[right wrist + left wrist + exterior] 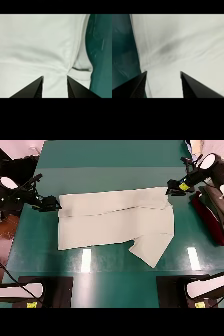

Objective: Fold the shirts.

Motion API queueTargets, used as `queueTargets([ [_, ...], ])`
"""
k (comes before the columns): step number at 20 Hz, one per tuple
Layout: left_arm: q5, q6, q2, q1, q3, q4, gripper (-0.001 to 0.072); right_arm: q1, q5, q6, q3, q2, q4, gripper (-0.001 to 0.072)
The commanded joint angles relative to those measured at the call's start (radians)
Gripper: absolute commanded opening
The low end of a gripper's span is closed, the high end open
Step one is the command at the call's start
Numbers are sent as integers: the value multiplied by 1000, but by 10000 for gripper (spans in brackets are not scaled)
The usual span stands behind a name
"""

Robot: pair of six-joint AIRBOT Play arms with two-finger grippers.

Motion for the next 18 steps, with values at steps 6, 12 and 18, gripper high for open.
queueTargets([
  [6,-155,23,229,109,-229,8,501,-11,195,-94,66,150,119,338],
  [12,-112,27,408,115,-609,45,501,-10,180,-94,66,227,120,338],
  [18,-76,19,408,115,-674,38,500,-10,191,-94,66,247,120,338],
])
